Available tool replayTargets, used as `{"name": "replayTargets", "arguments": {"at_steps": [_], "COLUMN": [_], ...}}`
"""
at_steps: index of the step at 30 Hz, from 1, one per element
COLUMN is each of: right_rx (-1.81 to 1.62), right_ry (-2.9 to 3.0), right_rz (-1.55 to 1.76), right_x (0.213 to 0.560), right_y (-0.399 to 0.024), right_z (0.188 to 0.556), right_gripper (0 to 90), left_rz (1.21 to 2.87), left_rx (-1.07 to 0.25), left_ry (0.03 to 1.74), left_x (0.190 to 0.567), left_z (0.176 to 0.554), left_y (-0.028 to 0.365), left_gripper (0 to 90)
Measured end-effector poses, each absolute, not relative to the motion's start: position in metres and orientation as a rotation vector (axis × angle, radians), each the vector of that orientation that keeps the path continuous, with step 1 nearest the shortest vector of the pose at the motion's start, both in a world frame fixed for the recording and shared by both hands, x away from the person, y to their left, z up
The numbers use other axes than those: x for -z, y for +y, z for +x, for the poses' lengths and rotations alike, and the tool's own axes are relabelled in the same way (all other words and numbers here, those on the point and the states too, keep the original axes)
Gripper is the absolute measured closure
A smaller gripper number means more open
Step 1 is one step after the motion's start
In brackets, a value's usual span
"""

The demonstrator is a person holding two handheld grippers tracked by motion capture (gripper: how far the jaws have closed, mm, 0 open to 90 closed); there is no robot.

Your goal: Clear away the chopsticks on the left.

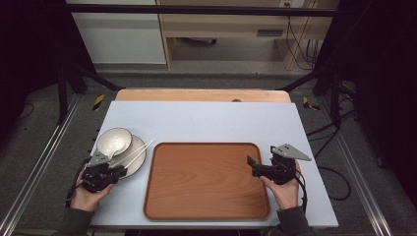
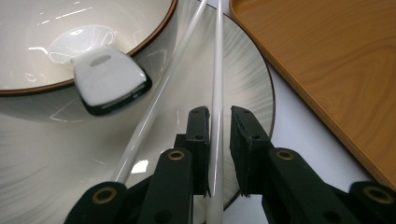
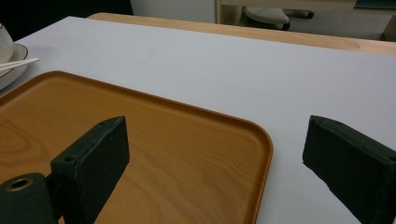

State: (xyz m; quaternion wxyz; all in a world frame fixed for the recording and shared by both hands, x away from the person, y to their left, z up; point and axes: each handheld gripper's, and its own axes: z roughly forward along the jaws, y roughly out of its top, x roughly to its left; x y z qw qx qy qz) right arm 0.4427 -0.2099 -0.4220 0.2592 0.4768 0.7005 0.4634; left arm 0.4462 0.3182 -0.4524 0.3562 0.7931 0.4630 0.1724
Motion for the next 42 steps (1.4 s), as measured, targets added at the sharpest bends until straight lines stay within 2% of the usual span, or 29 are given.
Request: {"name": "replayTargets", "arguments": {"at_steps": [10,20,34,42], "right_rx": [-1.253,-1.261,-1.272,-1.282], "right_ry": [1.899,1.892,1.873,1.859], "right_rz": [1.292,1.289,1.285,1.293], "right_x": [0.422,0.421,0.417,0.416], "right_y": [-0.21,-0.211,-0.214,-0.215], "right_z": [0.443,0.442,0.44,0.439], "right_gripper": [7.3,7.3,6.7,6.7], "left_rz": [2.034,1.98,1.895,1.795], "left_rx": [-0.429,-0.463,-0.515,-0.55], "left_ry": [1.212,1.213,1.201,1.266], "left_x": [0.452,0.441,0.424,0.417], "left_z": [0.448,0.439,0.414,0.405], "left_y": [0.313,0.309,0.27,0.251], "left_gripper": [84.0,84.5,84.5,84.5]}}
